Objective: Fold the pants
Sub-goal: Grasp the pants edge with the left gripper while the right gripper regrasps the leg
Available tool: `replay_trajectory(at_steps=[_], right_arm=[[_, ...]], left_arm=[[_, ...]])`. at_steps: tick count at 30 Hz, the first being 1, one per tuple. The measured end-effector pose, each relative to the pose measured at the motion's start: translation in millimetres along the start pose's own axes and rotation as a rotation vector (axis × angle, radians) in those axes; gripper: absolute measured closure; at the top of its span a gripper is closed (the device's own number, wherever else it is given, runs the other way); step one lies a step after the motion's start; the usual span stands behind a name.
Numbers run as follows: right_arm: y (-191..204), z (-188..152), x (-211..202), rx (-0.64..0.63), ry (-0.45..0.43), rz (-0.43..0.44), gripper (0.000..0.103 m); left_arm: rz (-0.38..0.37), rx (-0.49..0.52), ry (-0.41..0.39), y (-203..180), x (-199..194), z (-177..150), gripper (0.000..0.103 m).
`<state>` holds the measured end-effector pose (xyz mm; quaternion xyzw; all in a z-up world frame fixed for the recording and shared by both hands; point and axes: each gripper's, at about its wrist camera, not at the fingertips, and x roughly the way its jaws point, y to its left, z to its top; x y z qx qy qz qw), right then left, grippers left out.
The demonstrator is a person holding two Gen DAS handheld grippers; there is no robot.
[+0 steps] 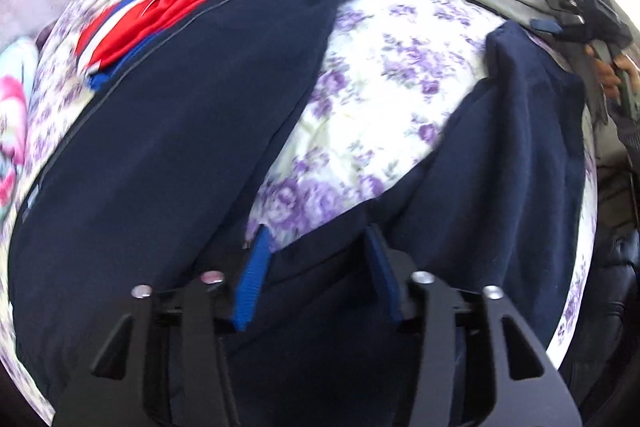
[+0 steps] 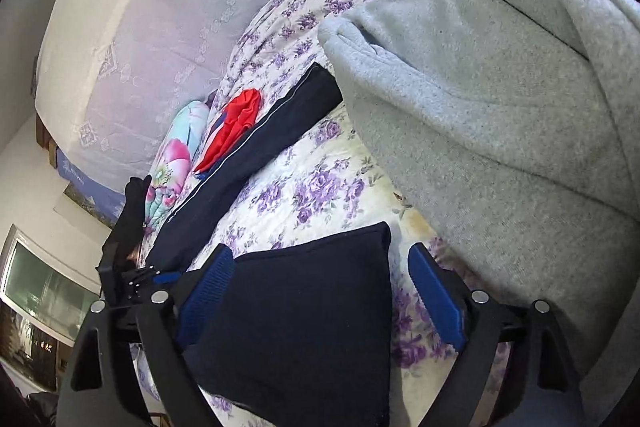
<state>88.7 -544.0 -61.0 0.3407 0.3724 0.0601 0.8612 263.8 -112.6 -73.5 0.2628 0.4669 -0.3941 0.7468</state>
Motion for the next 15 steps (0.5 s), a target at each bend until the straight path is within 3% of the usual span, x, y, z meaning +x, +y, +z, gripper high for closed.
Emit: replay_trajectory(at_steps=[1,4,6,10,15], right_arm=[[-0.3,-0.2,1.8,0.001,-0.003,-0.011,0.013],[-1.5,0.2,5.5,0.02,-0.007,-0.021,0.013],[-2.5,0.7,7.2,0.037,0.002,-0.022,0.013],[2.4,2.1,11.7,0.023,0.02,-0.029,0.013],[2.8,2.3,19.9,0.02,0.046,-0.034,0.013]], left_arm=[[-0.014,0.019,0.009,-1.4,2.4,2.1,0.073],[-0.031,0.049,0.036,-1.5,13.8,3.4,0.074],[-0.085,0.022,0.032,8.3,14.8,4.9,0.076],[-0.119,0.009,-0.008,11.2,10.1,-0.5,0.094],[-0.107,-0.018,-0.098,12.9,-9.4,-4.7,0.097]])
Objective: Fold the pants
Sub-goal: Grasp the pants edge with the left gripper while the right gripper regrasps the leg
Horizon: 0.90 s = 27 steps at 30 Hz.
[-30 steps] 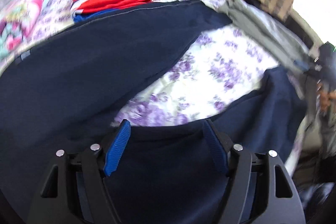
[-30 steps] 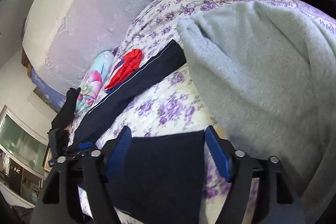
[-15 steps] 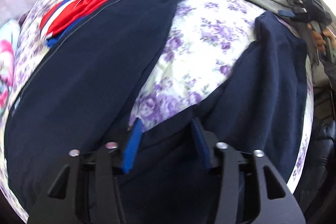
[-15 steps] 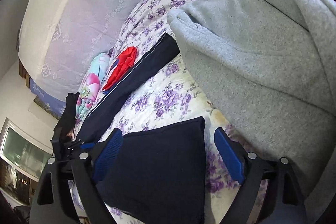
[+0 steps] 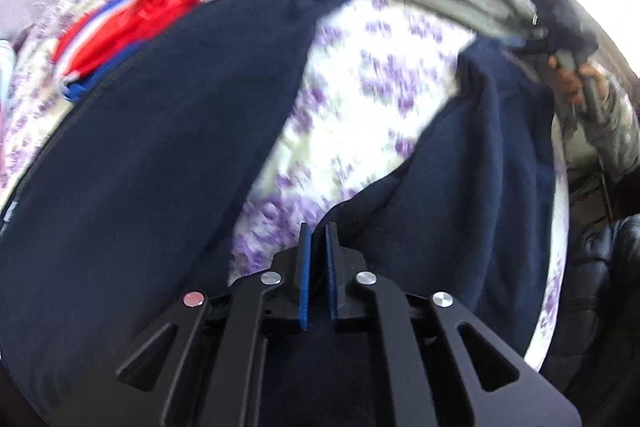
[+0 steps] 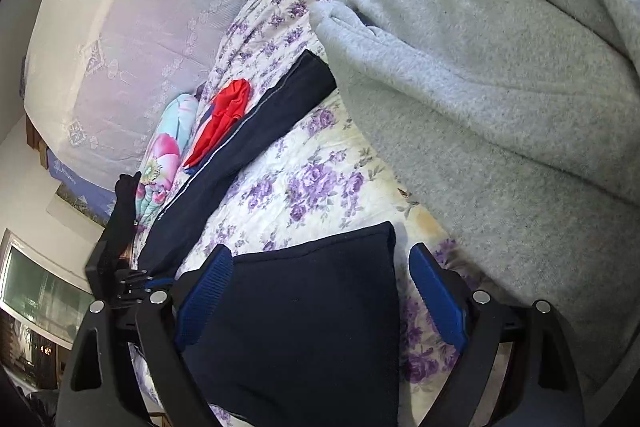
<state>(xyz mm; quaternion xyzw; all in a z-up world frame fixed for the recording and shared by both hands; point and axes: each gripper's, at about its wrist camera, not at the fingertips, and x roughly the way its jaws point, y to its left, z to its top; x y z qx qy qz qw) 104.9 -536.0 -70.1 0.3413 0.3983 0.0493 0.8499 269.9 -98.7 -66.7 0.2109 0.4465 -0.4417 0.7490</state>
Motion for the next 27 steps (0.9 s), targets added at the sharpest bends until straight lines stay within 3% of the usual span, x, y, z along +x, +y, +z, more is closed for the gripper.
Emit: replay_trajectory(at_steps=[2,4,9,15,16,17,18,21,22,23,25,27], right_arm=[[-1.2,0.4,1.1,0.009,0.0,-0.003,0.013],[-2.8,3.3,1.5,0.026,-0.005,0.002,0.013],[1.0,3.7,4.4,0.002,0.016,-0.025,0.013],[2.4,2.0,10.3,-0.066,0.02,-0.083,0.013],[6.3,1.1,15.2,-0.109,0.025,-0.106,0.025],[8.7,0.5,19.1,-0.143,0.027,-0.129,0.065],[7.6,1.5,24.5,-0.146,0.04,-0.156,0.076],[2.7,6.3,26.4,-0.143,0.046,-0.165,0.08],[3.4,7.1,26.3,-0.164,0.051,-0.19,0.081],[4.3,9.5,26.3,-0.182,0.056,-0.226,0.077],[5.9,16.8,17.8,-0.195,0.018,-0.299,0.069],[6.7,29.1,2.1,-0.164,-0.038,-0.293,0.066]], left_arm=[[0.052,-0.034,-0.091,11.4,-18.4,8.7,0.098],[0.06,-0.077,-0.114,22.3,-22.2,17.1,0.098],[0.122,-0.091,-0.049,22.5,1.9,15.4,0.098],[0.149,-0.132,-0.057,18.0,4.0,6.9,0.096],[0.158,-0.135,-0.052,17.0,5.9,5.4,0.095],[0.166,-0.142,-0.049,16.4,7.5,3.9,0.095],[0.171,-0.152,-0.048,16.6,8.2,3.7,0.095],[0.191,-0.184,-0.059,15.0,2.1,3.4,0.092],[0.198,-0.19,-0.067,14.9,-2.7,2.9,0.084],[0.208,-0.204,-0.072,15.8,-8.4,1.9,0.054],[0.226,-0.267,-0.111,23.0,-28.3,-3.8,0.009],[0.236,-0.31,-0.187,31.8,-54.9,-14.1,0.009]])
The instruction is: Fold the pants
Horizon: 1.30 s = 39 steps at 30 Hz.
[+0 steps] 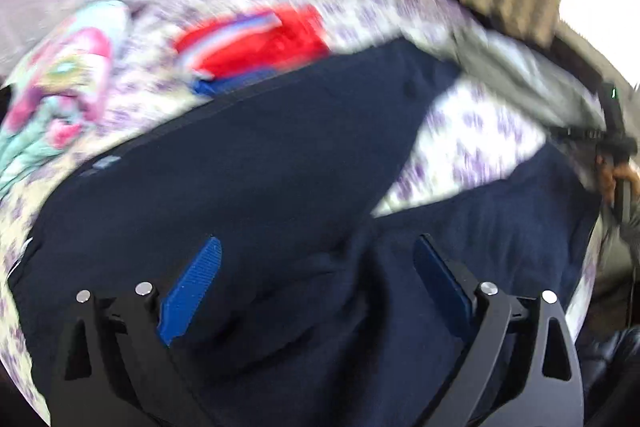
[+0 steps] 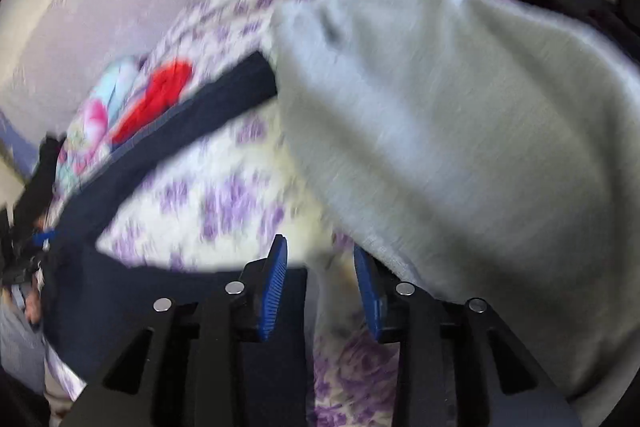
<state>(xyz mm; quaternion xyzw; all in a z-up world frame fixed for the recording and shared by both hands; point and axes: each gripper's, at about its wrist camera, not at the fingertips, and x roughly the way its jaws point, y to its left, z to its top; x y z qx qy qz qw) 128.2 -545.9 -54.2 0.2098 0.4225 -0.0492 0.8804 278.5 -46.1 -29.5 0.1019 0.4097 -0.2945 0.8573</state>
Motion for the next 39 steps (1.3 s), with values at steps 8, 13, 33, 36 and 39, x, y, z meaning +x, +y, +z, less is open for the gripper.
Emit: replay_trajectory(at_steps=[8,13,33,36,39], right_arm=[[44.1,27.4,-13.1,-0.058,-0.066,0.101,0.031],[70.3,46.9,-6.0,-0.049,-0.043,0.214,0.021],[85.6,169.0,130.5,0.081,0.059,0.312,0.018],[82.2,180.6,147.9,0.119,0.074,0.3,0.007],[84.8,190.0,155.5,0.118,0.085,0.288,0.007]], left_arm=[[0.225,-0.204,-0.038,77.3,-46.5,-17.1,0.009],[0.299,-0.403,-0.059,135.3,-90.6,-60.7,0.009],[0.264,-0.634,0.102,315.6,-34.1,-62.3,0.019],[0.218,-0.596,0.124,310.7,-15.5,-64.2,0.028],[0.206,-0.584,0.093,311.8,-9.1,-64.4,0.032]])
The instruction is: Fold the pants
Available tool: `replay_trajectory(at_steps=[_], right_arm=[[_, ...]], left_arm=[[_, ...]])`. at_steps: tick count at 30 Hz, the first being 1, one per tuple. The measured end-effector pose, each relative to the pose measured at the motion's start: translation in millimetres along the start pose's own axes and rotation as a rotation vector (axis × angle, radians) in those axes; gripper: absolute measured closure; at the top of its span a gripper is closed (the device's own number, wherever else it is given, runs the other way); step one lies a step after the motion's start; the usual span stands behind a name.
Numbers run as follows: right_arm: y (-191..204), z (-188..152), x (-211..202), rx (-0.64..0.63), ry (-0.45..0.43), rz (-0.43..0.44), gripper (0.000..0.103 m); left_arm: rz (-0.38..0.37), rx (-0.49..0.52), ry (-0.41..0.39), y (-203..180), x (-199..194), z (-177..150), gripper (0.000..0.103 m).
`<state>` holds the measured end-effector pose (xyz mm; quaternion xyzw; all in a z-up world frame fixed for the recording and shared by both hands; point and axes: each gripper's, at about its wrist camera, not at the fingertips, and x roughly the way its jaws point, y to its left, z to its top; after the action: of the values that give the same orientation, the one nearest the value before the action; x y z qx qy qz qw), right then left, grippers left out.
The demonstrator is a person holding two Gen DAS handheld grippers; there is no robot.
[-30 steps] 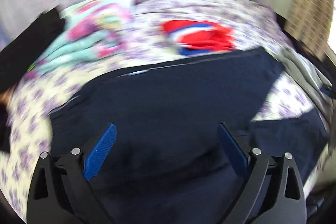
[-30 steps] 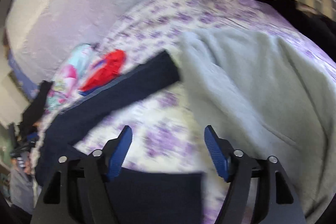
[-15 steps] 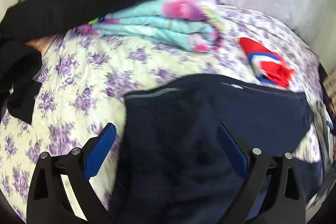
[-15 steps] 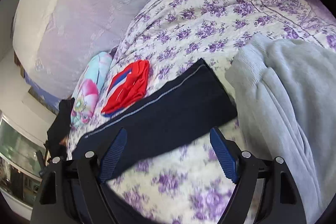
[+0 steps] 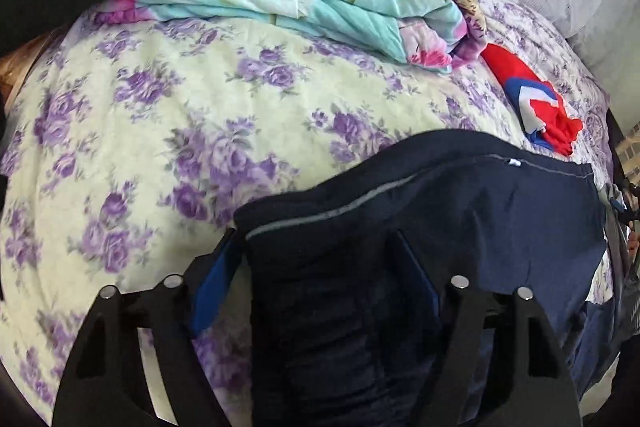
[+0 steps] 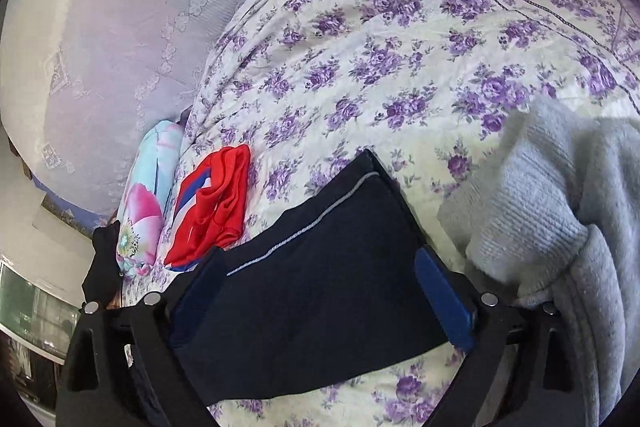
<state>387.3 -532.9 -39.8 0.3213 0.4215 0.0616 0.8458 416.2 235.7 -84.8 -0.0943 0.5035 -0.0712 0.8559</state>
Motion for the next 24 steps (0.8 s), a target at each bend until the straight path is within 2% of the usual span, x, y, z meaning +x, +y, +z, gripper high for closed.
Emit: replay_trajectory(at_steps=[2,6,8,10,12,15,18,20,21,22,24], right_arm=[[16.5,-5.3,-5.8,-0.06,0.008,-0.001,0.007],[55.2,-12.8,-13.0,-0.26,-0.038,-0.011,0.007],[60.3,0.6,4.7,-0.291,0.007,0.0,0.007],[47.1,22.7,34.2,-0.289,0.059,-0.051,0.009],[28.5,41.8,55.3,-0.263,0.059,-0.095,0.012],[9.7,55.1,74.8,-0.234,0.09,-0.058,0.015],[6.6,53.5,94.2,-0.318,0.132,-0.12,0.016],[5.0,50.6,102.5,-0.348,0.166,-0.149,0.014],[2.7,49.9,106.1,-0.342,0.185,-0.139,0.011],[-1.0,49.7,109.4,-0.337,0.2,-0.097,0.003],[-6.4,51.8,112.6,-0.304,0.216,-0.062,0.003]], left_arm=[[-0.014,-0.02,-0.019,4.0,-1.0,0.9,0.042],[-0.049,-0.03,-0.05,9.4,-2.3,-2.1,0.047],[-0.054,-0.03,-0.061,9.2,-2.4,-1.7,0.048],[-0.068,-0.045,-0.067,12.8,-2.4,-2.9,0.048],[-0.066,-0.049,-0.067,11.8,-0.9,-3.0,0.048],[-0.037,-0.029,-0.061,9.2,-0.2,-3.7,0.047],[-0.015,-0.007,-0.052,5.5,3.4,-2.5,0.044],[-0.03,0.013,-0.048,4.0,5.8,-2.3,0.037],[-0.049,0.024,-0.048,4.0,6.5,-2.1,0.034],[-0.064,0.027,-0.046,4.9,7.0,-2.2,0.028],[-0.093,0.028,-0.036,4.8,8.5,-0.6,0.022]])
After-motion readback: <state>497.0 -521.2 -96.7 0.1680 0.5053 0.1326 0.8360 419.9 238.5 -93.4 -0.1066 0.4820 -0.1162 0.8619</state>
